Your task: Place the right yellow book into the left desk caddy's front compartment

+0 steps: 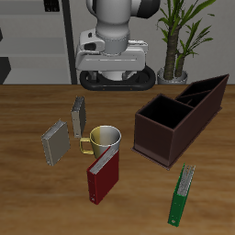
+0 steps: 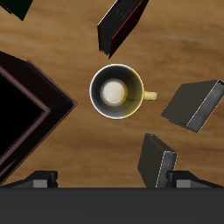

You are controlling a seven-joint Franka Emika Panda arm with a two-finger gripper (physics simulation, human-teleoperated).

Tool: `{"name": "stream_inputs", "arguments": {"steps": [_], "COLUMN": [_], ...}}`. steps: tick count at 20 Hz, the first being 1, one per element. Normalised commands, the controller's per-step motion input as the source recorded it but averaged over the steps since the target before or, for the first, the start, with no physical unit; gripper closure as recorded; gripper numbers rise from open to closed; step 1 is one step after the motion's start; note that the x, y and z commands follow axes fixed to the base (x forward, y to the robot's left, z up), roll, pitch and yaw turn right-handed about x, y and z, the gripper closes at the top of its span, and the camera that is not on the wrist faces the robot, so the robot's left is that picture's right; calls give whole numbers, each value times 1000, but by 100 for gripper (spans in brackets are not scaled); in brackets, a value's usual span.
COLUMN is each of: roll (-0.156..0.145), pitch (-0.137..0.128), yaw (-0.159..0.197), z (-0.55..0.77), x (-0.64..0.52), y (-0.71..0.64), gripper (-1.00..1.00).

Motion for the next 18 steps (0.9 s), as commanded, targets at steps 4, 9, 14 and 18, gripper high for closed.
{"name": "stream_inputs", "arguments": {"steps": [4, 9, 14, 18], "roll": [-22, -67, -61, -30], "pitch": [6, -14, -18, -16], "yaw": [-26, -5, -31, -33], "z": [-35, -35, -35, -81], "x": [113, 173, 103, 93], "y": [-295, -527, -612, -478], "gripper": [-100, -100, -100, -100]}}
